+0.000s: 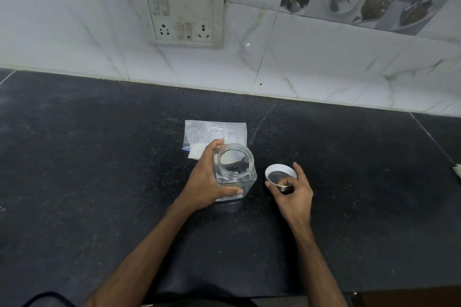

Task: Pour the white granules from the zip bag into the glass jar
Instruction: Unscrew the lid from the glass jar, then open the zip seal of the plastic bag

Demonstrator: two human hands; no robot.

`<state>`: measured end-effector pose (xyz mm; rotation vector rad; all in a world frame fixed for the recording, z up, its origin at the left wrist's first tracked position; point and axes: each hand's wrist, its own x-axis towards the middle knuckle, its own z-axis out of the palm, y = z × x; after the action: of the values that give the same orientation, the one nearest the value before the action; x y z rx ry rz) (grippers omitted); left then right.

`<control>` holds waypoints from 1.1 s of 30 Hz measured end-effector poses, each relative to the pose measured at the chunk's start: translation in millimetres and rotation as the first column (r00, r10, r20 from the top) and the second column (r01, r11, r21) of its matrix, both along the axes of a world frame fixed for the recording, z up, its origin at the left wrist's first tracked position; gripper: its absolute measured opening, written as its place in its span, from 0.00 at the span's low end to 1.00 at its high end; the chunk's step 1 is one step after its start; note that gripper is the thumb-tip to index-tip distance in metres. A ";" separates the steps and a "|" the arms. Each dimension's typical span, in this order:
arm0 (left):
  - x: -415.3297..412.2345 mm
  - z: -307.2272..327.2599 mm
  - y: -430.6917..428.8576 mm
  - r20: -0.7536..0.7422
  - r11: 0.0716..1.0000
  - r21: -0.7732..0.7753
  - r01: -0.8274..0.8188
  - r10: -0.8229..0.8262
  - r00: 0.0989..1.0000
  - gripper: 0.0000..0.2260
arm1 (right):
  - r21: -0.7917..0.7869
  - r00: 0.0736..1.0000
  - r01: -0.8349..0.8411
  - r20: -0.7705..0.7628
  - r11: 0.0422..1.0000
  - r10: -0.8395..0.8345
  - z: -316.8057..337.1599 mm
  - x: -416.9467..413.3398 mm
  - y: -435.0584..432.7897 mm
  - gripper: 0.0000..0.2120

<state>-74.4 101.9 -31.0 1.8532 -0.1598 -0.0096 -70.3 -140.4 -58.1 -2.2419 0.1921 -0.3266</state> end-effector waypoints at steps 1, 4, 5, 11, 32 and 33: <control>0.0 -0.3 0.1 0.001 1.000 0.003 0.001 -0.001 1.000 0.52 | -0.001 1.000 0.004 -0.012 1.000 -0.004 -1.7 0.3 -0.5 0.12; 0.2 -0.4 0.2 0.010 1.000 0.001 -0.001 0.001 1.000 0.52 | -0.011 1.000 0.003 -0.021 1.000 -0.004 -8.4 -0.1 -2.0 0.12; 0.6 -1.3 0.5 0.012 1.000 -0.001 -0.001 0.001 1.000 0.52 | -0.021 0.999 0.011 -0.034 1.000 -0.012 -9.2 -0.5 -2.1 0.12; 0.3 -2.4 -0.4 -0.018 1.000 -0.021 0.001 -0.002 1.000 0.53 | -0.081 0.998 0.045 -0.038 0.996 -0.048 6.2 -4.0 3.2 0.09; 101.4 -3.7 70.2 -0.318 0.928 0.051 -0.370 0.366 0.874 0.21 | 0.404 0.927 -0.101 -0.293 0.909 0.234 46.3 150.7 99.6 0.16; 104.1 0.6 70.4 -0.284 0.928 0.030 -0.370 0.363 0.887 0.19 | 0.439 0.937 -0.118 -0.247 0.891 0.246 49.4 151.7 99.2 0.15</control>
<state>29.7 172.4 -30.3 1.8090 0.3936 -0.0124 81.4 -41.2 -8.7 -1.8490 0.1849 0.1510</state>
